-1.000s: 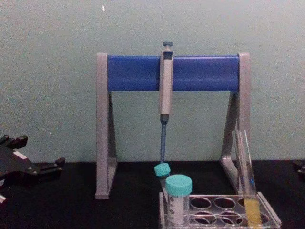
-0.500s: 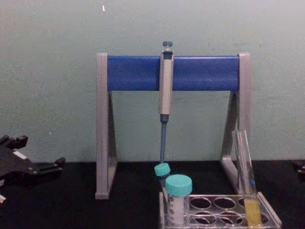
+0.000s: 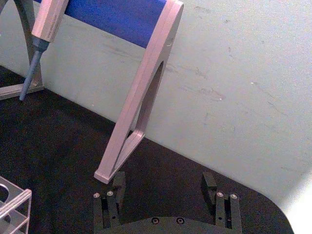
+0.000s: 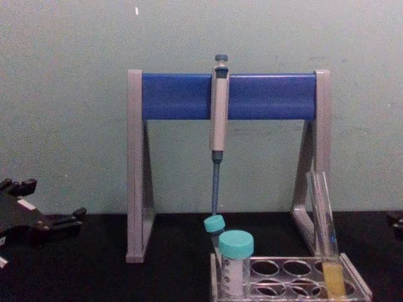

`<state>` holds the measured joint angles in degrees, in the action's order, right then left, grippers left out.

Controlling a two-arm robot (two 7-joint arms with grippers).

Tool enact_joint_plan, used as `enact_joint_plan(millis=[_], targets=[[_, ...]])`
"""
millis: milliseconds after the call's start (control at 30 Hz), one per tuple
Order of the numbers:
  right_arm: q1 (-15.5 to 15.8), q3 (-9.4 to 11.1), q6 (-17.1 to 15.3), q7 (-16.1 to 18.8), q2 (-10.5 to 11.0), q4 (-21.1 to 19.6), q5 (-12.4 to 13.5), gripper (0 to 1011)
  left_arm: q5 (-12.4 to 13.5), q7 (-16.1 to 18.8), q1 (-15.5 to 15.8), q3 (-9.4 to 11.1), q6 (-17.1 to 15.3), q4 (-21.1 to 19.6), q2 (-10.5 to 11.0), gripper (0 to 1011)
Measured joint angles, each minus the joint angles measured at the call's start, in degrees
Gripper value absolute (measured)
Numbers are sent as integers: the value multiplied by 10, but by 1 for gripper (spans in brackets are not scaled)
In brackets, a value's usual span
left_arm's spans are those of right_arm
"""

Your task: Pick up the test tube from the test tube rack, shake it, then place it back into the test tube rack.

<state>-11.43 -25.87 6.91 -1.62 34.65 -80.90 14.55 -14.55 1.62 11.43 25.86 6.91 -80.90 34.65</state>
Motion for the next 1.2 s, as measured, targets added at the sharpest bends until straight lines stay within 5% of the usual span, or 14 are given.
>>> enact_joint_plan(millis=[333,867,1200], targets=[[9,20,13,7,-7,1,-1,1000,0,0,0,0,0,0,0,1001],[72,75,70,114,16,-58,85,1000,0,0,0,0,0,0,0,1001],[102,80,68,173,29,-101,110,1000,0,0,0,0,0,0,0,1001]])
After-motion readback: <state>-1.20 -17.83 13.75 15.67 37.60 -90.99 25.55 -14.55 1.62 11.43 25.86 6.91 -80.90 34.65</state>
